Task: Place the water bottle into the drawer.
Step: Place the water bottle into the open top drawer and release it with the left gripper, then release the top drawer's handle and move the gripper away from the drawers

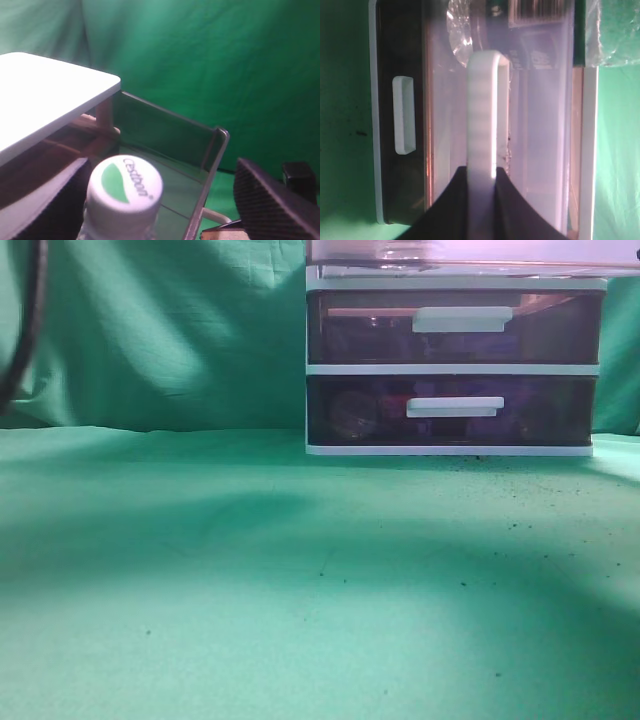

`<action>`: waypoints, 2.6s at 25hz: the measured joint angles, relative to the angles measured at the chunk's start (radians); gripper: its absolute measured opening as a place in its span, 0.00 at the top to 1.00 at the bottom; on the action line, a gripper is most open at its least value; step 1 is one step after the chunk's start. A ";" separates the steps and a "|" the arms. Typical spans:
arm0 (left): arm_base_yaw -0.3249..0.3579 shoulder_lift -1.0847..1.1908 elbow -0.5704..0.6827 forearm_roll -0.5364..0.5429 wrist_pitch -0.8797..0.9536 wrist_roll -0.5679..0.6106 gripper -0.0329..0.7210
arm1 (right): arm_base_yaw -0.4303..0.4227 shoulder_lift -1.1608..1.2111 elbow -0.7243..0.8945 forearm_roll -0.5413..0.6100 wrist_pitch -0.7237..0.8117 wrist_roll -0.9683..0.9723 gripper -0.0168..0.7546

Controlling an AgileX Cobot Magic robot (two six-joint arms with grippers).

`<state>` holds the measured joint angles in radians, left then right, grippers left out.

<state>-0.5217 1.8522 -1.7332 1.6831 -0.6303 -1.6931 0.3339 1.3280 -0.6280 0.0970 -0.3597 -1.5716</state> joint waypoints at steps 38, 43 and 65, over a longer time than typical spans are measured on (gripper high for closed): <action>-0.003 0.299 -0.507 0.125 -0.275 -0.123 0.91 | 0.002 0.000 -0.004 0.050 -0.002 -0.010 0.86; 0.110 0.228 -0.507 0.125 -0.498 -0.310 0.96 | 0.002 0.000 -0.090 0.054 0.017 -0.013 0.86; 0.247 0.120 -0.438 0.125 -0.618 -0.402 0.96 | -0.087 0.459 -0.617 0.011 0.050 -0.115 0.86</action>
<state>-0.2748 1.9724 -2.1708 1.8086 -1.2480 -2.0952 0.2468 1.7873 -1.2451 0.1081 -0.3098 -1.6865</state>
